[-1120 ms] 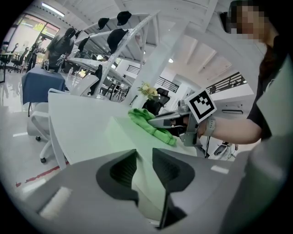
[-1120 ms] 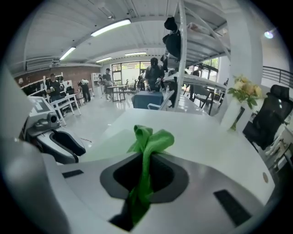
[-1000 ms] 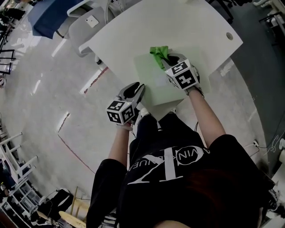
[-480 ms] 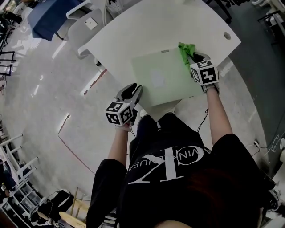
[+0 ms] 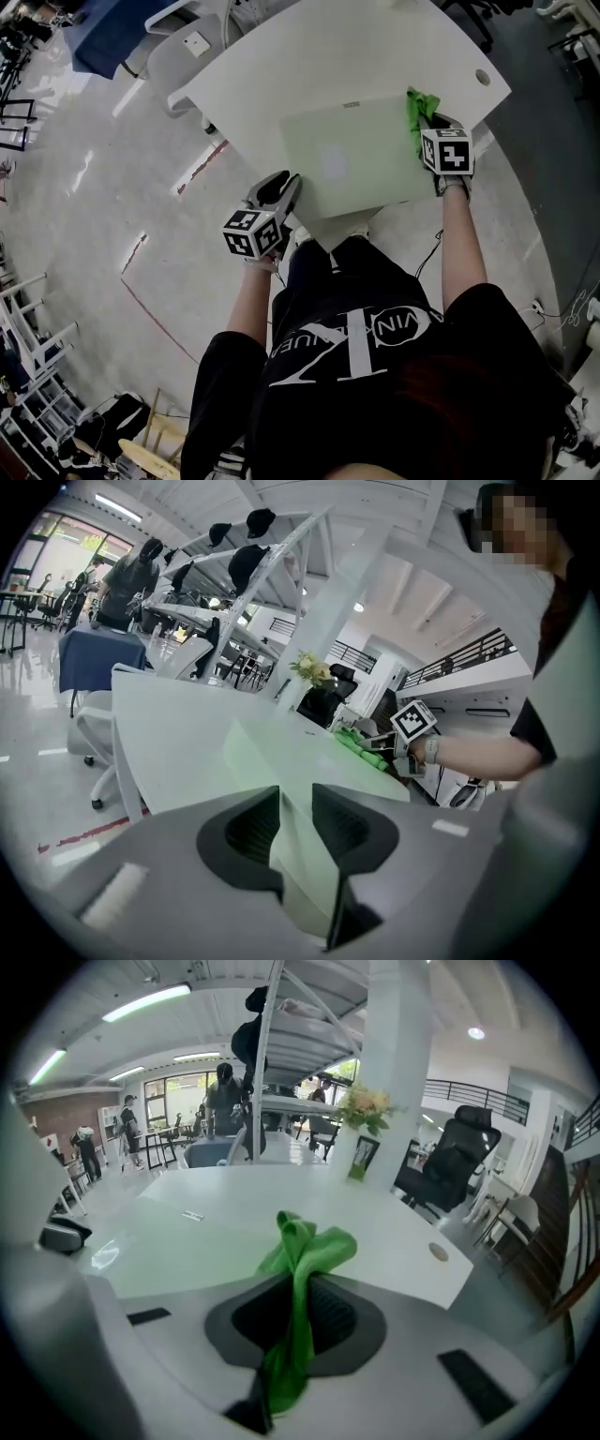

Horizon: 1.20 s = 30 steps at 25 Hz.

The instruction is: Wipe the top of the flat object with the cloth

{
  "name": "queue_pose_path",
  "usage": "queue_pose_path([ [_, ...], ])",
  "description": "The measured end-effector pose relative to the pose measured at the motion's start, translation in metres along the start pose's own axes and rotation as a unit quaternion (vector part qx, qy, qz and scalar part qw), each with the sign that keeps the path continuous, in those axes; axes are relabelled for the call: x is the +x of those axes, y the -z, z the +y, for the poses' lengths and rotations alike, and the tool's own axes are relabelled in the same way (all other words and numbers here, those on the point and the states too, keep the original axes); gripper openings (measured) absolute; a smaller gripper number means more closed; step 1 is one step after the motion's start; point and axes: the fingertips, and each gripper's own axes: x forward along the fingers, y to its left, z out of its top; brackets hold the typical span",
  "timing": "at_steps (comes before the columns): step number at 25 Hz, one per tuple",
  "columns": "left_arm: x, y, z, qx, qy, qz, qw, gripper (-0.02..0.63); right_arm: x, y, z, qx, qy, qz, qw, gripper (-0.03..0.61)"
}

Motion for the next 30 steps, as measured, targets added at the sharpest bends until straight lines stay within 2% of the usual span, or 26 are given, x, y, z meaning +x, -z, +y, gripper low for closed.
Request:
queue_pose_path([
  [5,-0.001,-0.001,-0.001,-0.014,0.001,-0.027,0.9995,0.120,-0.001,-0.001,-0.002,-0.016,0.017,-0.008,1.000,0.034],
  [9,-0.009,0.001,0.003,-0.030,0.006,-0.040,0.9987,0.212,-0.023,-0.015,0.021,-0.023,0.004,-0.073,0.997,0.034],
  [11,-0.013,0.004,0.001,-0.033,0.023,-0.030,0.9988,0.227,-0.036,-0.027,0.055,-0.029,-0.036,-0.101,0.994,0.034],
  [14,-0.018,0.012,-0.009,-0.034,0.042,-0.023,0.9983,0.235,-0.050,-0.039,0.114,-0.025,-0.118,-0.120,0.985,0.034],
  [18,-0.021,0.026,-0.026,-0.028,0.061,-0.010,0.9977,0.235,-0.069,-0.050,0.194,-0.021,-0.229,-0.131,0.964,0.034],
  [21,-0.025,0.033,-0.032,-0.025,0.065,-0.002,0.9976,0.235,-0.079,-0.053,0.244,-0.031,-0.290,-0.127,0.948,0.035],
  [26,-0.029,0.038,-0.031,-0.034,0.057,-0.003,0.9978,0.234,-0.083,-0.048,0.302,-0.053,-0.350,-0.108,0.929,0.034],
  [28,-0.028,0.039,-0.031,-0.028,0.055,-0.005,0.9981,0.230,-0.077,-0.037,0.316,-0.064,-0.361,-0.087,0.926,0.034],
  [30,-0.028,0.040,-0.033,-0.020,0.055,-0.005,0.9983,0.213,-0.066,-0.022,0.322,-0.094,-0.352,-0.060,0.929,0.034],
])
